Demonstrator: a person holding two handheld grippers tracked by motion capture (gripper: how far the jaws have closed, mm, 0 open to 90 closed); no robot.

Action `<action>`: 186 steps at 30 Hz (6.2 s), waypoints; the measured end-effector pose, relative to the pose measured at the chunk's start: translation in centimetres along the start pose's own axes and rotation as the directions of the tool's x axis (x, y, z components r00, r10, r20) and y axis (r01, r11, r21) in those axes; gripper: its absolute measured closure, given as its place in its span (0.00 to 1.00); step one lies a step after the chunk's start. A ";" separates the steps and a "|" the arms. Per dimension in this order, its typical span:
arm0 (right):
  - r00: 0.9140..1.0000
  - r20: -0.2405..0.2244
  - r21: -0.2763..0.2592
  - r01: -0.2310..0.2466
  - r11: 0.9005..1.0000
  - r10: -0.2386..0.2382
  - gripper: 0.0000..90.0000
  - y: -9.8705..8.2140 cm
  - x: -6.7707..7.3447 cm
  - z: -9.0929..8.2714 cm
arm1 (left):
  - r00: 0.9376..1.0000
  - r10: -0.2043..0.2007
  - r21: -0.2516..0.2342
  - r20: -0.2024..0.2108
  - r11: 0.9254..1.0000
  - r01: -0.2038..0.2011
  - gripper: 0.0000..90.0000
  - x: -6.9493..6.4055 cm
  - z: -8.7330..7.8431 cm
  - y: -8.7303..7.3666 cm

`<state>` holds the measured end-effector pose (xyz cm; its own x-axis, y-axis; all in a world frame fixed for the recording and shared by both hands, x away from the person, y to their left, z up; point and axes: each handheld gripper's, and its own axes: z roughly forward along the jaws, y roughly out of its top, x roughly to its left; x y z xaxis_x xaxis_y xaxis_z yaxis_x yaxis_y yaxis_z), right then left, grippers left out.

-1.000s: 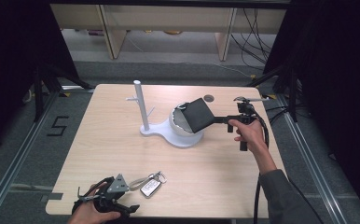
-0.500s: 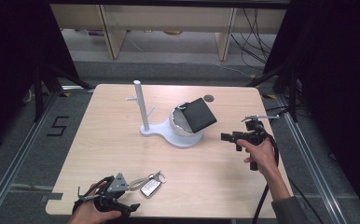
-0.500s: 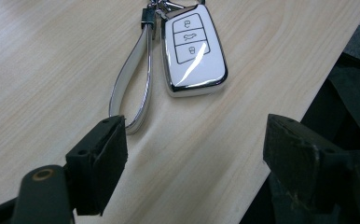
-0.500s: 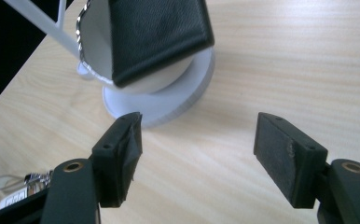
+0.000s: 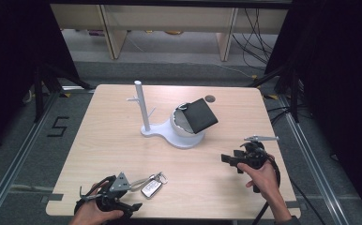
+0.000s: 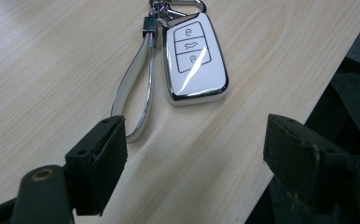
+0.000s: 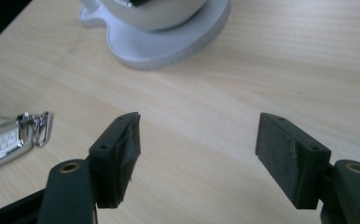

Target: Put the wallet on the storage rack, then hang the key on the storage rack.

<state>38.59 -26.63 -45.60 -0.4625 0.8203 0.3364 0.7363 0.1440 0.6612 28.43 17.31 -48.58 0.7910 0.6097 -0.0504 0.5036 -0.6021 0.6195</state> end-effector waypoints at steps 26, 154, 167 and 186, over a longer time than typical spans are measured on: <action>0.994 0.013 0.119 0.110 0.987 -0.112 0.30 -6.6 4.0 0.2 | 1.000 -0.019 -0.031 0.011 0.999 0.019 0.22 1.0 0.9 3.9; 0.989 -0.086 0.148 0.130 0.980 -0.118 0.33 -7.8 5.3 0.6 | 0.935 0.301 0.501 0.186 0.790 -0.354 0.84 1.3 9.8 14.6; 0.990 -0.083 0.143 0.128 0.981 -0.117 0.33 -7.9 5.2 0.8 | 0.951 0.266 0.470 0.160 0.826 -0.310 0.84 3.0 5.9 15.4; 0.990 -0.082 0.141 0.127 0.982 -0.116 0.33 -7.9 5.0 1.0 | 0.981 0.195 0.447 0.000 0.877 -0.175 0.84 8.5 -4.4 17.9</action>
<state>30.93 -23.08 -49.85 -0.5843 0.7495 0.3113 0.7335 0.3235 0.5978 42.63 13.97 -34.41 0.8743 0.4801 0.0715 0.4587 -0.8653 0.2020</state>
